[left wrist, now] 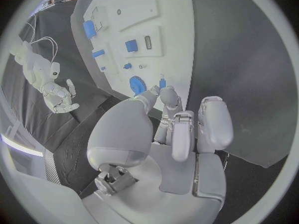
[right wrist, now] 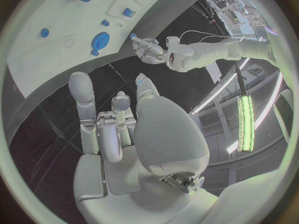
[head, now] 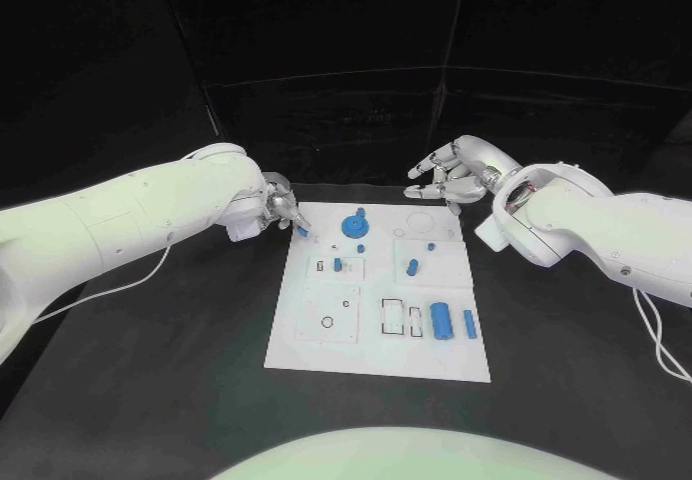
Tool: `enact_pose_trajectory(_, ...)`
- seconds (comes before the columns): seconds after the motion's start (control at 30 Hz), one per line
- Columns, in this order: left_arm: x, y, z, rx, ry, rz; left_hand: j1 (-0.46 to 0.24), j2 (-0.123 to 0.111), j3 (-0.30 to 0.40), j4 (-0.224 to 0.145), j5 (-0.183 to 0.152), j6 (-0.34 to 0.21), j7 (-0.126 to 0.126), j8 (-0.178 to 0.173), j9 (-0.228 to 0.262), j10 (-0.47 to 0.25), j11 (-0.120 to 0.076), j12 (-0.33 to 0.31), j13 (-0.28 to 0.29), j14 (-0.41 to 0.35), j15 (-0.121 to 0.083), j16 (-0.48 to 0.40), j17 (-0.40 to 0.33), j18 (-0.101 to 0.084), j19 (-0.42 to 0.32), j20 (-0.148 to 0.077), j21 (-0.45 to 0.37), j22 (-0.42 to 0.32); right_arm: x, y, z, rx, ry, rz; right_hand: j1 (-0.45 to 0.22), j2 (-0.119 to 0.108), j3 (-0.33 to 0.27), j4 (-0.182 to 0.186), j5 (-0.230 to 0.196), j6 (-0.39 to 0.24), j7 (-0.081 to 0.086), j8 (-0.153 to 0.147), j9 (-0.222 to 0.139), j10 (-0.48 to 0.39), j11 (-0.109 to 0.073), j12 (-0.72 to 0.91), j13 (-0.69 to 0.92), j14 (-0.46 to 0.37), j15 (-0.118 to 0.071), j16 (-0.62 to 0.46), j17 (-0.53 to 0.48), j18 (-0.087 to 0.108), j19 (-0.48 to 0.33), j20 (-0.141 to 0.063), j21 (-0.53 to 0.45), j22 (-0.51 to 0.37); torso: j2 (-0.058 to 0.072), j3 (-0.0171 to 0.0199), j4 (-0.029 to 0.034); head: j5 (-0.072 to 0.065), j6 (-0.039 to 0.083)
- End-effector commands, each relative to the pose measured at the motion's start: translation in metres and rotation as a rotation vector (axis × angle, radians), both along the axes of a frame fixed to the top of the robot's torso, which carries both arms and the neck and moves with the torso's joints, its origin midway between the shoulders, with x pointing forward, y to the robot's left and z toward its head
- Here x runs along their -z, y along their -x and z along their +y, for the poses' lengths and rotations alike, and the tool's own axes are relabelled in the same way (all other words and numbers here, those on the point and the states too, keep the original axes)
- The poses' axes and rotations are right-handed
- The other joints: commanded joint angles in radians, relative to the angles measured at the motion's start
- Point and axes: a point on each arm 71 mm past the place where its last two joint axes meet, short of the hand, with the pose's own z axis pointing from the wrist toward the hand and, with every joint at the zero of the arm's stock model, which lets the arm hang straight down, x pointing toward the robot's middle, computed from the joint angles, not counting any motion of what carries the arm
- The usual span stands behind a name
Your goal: Assemble the parts on the task board
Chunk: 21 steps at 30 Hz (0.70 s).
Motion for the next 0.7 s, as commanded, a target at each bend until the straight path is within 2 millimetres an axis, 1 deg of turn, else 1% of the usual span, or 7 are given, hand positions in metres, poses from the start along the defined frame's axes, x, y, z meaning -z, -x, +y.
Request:
enact_pose_trajectory(0.03,-0.007,0.004,-0.002,-0.031,0.106,-0.049,-0.011,-0.004,0.136,-0.119,0.001,-0.004,-0.006,0.008,0.058,0.012,0.000,0.006,0.004,0.106,0.001,0.006,0.264,0.002,0.003,-0.003,-0.004,0.003,-0.001,0.000,0.000,-0.006,-0.002,-0.004,0.009,0.000,-0.002,0.005,0.005,-0.007,0.000,0.007,0.000,-0.008,-0.002,0.005,-0.001,0.106,-0.003,0.002,0.263,0.009,0.006,-0.002,-0.007,-0.001,-0.001,0.0021,0.0012,0.007,0.000)
enact_pose_trajectory(0.1,-0.008,0.009,-0.001,-0.030,0.122,-0.056,-0.018,-0.009,0.151,-0.122,0.004,-0.003,-0.005,0.012,0.060,0.013,-0.001,0.008,0.006,0.106,0.001,0.006,0.264,0.002,0.004,-0.003,-0.003,0.004,-0.001,0.000,-0.001,-0.005,-0.002,-0.003,0.009,0.000,-0.002,0.005,0.006,-0.007,0.000,0.007,0.000,-0.008,-0.002,0.005,-0.001,0.106,-0.003,0.002,0.263,0.009,0.006,-0.002,-0.007,-0.001,-0.002,0.0025,0.0033,0.006,-0.001)
enact_pose_trajectory(0.23,-0.008,0.020,0.000,-0.028,0.149,-0.067,-0.037,-0.021,0.186,-0.128,0.005,-0.004,-0.005,0.022,0.066,0.017,-0.002,0.011,0.007,0.106,0.002,0.006,0.264,0.003,0.005,-0.002,-0.003,0.005,-0.001,0.000,-0.002,-0.004,-0.003,-0.001,0.009,0.000,-0.003,0.006,0.008,-0.007,0.000,0.007,0.000,-0.008,-0.002,0.005,-0.001,0.106,-0.003,0.002,0.263,0.008,0.007,-0.002,-0.007,0.000,-0.001,0.0014,0.0028,0.012,0.000)
enact_pose_trajectory(0.33,-0.006,0.029,0.000,-0.028,0.166,-0.074,-0.059,-0.033,0.224,-0.132,0.006,-0.007,-0.007,0.035,0.072,0.023,-0.001,0.016,0.010,0.106,0.000,0.006,0.264,0.002,0.007,-0.002,-0.002,0.008,-0.001,0.000,-0.002,-0.003,-0.003,0.000,0.009,0.000,-0.003,0.006,0.008,-0.007,0.000,0.007,0.000,-0.008,-0.002,0.005,-0.001,0.106,-0.003,0.002,0.263,0.008,0.007,-0.002,-0.007,0.000,-0.001,0.0024,0.0031,0.023,0.000)
enact_pose_trajectory(0.4,-0.001,0.037,-0.001,-0.030,0.176,-0.072,-0.062,-0.035,0.227,-0.132,0.006,-0.007,-0.007,0.036,0.073,0.024,-0.002,0.017,0.011,0.106,0.000,0.006,0.264,0.002,0.007,-0.002,-0.001,0.009,-0.001,0.000,-0.002,-0.003,-0.003,0.001,0.009,0.000,-0.003,0.006,0.008,-0.007,0.000,0.007,0.000,-0.008,-0.002,0.005,-0.001,0.106,-0.003,0.002,0.263,0.008,0.007,-0.002,-0.007,0.000,-0.002,0.0035,0.0049,0.029,0.000)
enact_pose_trajectory(0.53,0.008,0.048,-0.004,-0.031,0.185,-0.067,-0.068,-0.038,0.234,-0.132,0.006,-0.006,-0.008,0.041,0.076,0.025,-0.002,0.019,0.013,0.106,0.000,0.006,0.264,0.002,0.008,-0.003,-0.001,0.010,-0.001,0.000,-0.003,-0.001,-0.002,0.002,0.009,0.000,-0.003,0.006,0.008,-0.007,0.000,0.007,0.000,-0.008,-0.002,0.005,-0.001,0.106,-0.003,0.002,0.263,0.008,0.007,-0.002,-0.007,0.000,-0.002,0.0025,0.0073,0.025,-0.003)
enact_pose_trajectory(0.7,0.015,0.054,-0.008,-0.024,0.179,-0.063,-0.069,-0.039,0.235,-0.132,0.006,-0.006,-0.008,0.042,0.076,0.025,-0.002,0.019,0.012,0.106,0.000,0.006,0.264,0.002,0.008,-0.003,-0.001,0.010,0.000,0.000,-0.003,0.000,0.000,0.005,0.010,0.000,-0.003,0.006,0.011,-0.007,0.000,0.008,0.000,-0.009,-0.002,0.005,-0.002,0.106,-0.003,0.002,0.263,0.009,0.007,-0.002,-0.008,-0.002,-0.003,0.0024,0.0048,0.024,-0.003)
